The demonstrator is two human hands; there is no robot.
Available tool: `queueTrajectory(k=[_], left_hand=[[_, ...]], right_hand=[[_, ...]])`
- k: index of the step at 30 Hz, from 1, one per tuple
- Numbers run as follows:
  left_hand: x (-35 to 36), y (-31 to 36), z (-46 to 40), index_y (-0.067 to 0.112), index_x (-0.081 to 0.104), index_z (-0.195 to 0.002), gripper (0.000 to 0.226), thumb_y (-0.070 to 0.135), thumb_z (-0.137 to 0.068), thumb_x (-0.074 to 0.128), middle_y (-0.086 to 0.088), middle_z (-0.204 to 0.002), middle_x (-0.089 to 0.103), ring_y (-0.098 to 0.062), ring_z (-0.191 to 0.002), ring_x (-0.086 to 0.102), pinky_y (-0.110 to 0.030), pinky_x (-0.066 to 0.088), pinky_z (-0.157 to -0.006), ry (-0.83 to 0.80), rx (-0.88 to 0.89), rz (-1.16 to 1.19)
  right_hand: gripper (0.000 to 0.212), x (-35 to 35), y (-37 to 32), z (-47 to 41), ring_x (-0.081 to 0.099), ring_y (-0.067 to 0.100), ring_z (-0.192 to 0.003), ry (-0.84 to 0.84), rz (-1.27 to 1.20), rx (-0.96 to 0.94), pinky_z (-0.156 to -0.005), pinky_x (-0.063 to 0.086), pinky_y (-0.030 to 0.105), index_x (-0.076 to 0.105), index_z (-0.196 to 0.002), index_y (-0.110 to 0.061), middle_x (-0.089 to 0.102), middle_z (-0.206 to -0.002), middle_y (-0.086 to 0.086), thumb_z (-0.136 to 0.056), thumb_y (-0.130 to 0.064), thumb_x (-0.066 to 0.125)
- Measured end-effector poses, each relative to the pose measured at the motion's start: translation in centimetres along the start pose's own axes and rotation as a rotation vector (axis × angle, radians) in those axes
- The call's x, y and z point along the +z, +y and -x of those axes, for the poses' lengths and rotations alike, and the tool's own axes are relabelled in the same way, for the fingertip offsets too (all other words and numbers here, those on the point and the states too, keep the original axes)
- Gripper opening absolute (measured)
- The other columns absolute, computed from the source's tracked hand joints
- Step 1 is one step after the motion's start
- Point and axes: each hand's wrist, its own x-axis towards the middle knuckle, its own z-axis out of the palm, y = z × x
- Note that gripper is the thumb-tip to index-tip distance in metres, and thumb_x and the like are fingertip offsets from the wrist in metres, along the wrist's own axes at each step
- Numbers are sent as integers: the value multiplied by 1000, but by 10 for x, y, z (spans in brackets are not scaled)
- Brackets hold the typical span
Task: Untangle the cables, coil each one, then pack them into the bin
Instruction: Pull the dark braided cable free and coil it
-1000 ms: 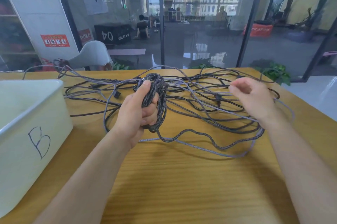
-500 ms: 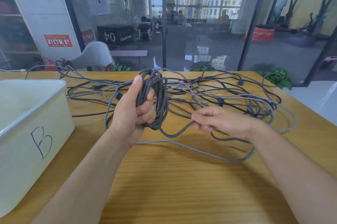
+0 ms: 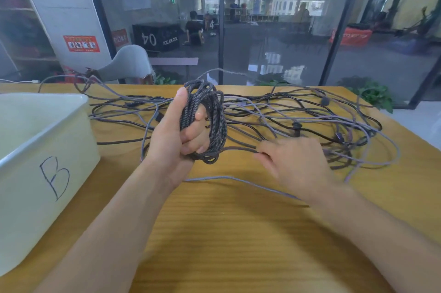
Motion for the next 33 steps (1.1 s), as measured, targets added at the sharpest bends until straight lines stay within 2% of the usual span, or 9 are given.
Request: queueTrajectory(k=[2,6,11,14,17,20,25,29,33], left_hand=[[-3,5,0,20,52,-70,53,55,-107,38,11,-46,17,-8,-37,13,-25,22,-46,6,10,37],[-1,4,2,20,52,-69,53,55,-106,39,10,-46,17,-10,-38,13,-25,25,-46,-8,6,-25],[-1,-3,1,19,53,-70,53,55,-107,39,9,-47,18,-13,-39,14,-30,24,-49,-43,-8,-181],[-8,-1,-2,18,53,-70,53,56,-106,41,8,-48,18,-13,-40,14,-31,25,-50,-16,-4,-195],[-8,-1,-2,19,55,-70,53,56,-105,43,7,-50,18,-15,-42,12,-30,25,-50,13,-18,-177],[-2,-3,0,18,54,-70,53,56,-105,43,7,-49,17,-13,-40,13,-28,27,-48,-9,-37,-148],[7,-3,6,17,52,-71,52,54,-106,40,10,-47,17,-9,-37,15,-26,28,-46,-86,-67,-97],[16,-5,11,18,53,-70,53,54,-105,38,6,-49,11,-10,-37,12,-25,29,-46,-200,-122,-130],[13,-3,11,17,52,-71,53,53,-106,35,8,-45,17,-9,-35,15,-27,27,-45,-275,-128,-212]], right_hand=[[24,14,-7,0,65,20,-52,281,-69,53,-42,41,25,73,-79,-20,65,-62,-6,-95,-37,71],[20,22,-10,-8,62,19,-59,360,-362,217,-46,45,33,62,-91,-21,64,-74,-10,-104,-36,57],[19,20,-3,-11,50,20,-67,-9,-1022,441,-69,42,43,48,-94,-17,58,-75,1,-107,-31,52],[22,11,24,-8,40,17,-72,-302,-1527,241,-73,39,32,56,-99,-11,45,-79,7,-104,-32,61],[44,6,46,1,47,14,-74,-473,-1773,166,-73,45,22,73,-104,-16,58,-84,3,-88,-58,74],[21,1,54,5,58,15,-73,-454,-1652,42,-76,50,21,76,-93,-19,67,-82,1,-93,-39,68],[11,-6,50,5,72,15,-80,-693,-1174,-85,-82,58,31,78,-99,-14,78,-90,1,-99,-22,71],[22,-4,38,1,62,3,-71,-584,-830,-51,-71,54,30,76,-88,-30,71,-79,-19,-97,-49,67],[78,5,50,-5,45,10,-52,-366,-469,134,-54,35,30,59,-64,-19,50,-55,-5,-74,-95,42]])
